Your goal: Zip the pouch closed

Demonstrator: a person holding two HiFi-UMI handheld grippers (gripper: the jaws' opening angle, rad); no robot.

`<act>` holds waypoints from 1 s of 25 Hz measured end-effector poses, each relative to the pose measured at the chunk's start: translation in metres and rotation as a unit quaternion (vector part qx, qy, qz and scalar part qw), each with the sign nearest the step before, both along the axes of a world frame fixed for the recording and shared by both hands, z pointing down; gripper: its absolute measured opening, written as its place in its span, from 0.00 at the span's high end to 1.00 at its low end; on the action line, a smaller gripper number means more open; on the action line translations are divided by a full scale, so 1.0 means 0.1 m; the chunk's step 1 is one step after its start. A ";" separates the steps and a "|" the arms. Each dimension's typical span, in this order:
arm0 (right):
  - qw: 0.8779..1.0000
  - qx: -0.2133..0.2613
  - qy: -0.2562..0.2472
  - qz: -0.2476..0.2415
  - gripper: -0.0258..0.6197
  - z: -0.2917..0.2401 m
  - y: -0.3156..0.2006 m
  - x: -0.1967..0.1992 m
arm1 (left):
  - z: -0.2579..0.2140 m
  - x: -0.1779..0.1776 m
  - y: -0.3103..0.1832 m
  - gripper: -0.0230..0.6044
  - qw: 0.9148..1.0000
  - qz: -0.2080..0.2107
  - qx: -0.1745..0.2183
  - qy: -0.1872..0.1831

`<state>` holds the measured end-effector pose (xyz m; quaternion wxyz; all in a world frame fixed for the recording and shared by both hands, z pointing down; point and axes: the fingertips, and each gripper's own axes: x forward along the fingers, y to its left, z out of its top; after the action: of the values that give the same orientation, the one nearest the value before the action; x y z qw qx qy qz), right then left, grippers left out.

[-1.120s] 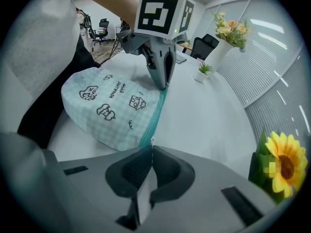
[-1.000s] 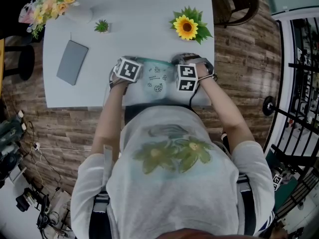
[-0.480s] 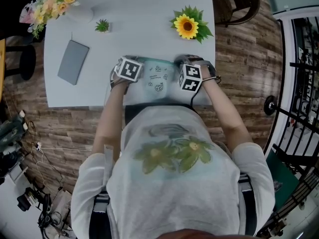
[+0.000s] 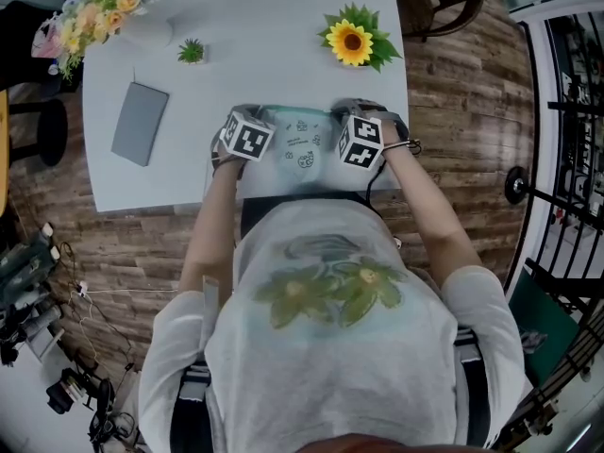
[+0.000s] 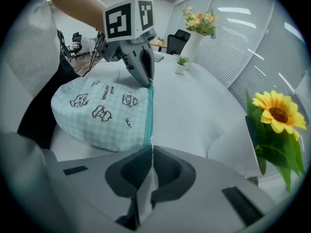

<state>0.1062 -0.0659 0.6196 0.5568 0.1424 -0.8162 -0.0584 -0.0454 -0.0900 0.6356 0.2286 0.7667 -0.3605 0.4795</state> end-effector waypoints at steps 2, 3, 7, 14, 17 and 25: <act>0.999 -0.009 -0.017 0.029 0.93 -0.05 0.02 -0.02 | -0.07 -0.04 -0.01 0.90 1.000 -0.022 0.001 0.013; 0.999 -0.013 -0.027 0.045 0.93 -0.09 0.03 -0.02 | -0.13 -0.08 -0.03 0.89 0.999 -0.036 0.005 0.016; 0.991 -0.010 -0.071 0.113 0.93 -0.28 0.05 -0.04 | -0.29 -0.07 0.02 0.85 0.996 -0.062 0.008 0.062; 0.959 0.038 -0.143 0.240 0.93 -0.73 0.05 -0.05 | -0.76 0.02 0.06 0.84 0.988 -0.057 0.061 0.127; 0.932 0.061 -0.186 0.305 0.93 -0.98 0.05 -0.03 | -1.04 0.03 0.10 0.84 0.982 -0.056 0.098 0.149; 0.863 0.090 -0.283 0.408 0.93 -1.53 0.18 -0.12 | -1.71 0.18 0.25 0.85 0.962 -0.041 0.142 0.228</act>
<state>0.0945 -0.0478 0.4664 0.2604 0.5224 -0.7991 0.1437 -0.0277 -0.0648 0.4651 0.2133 0.8648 -0.3946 0.2258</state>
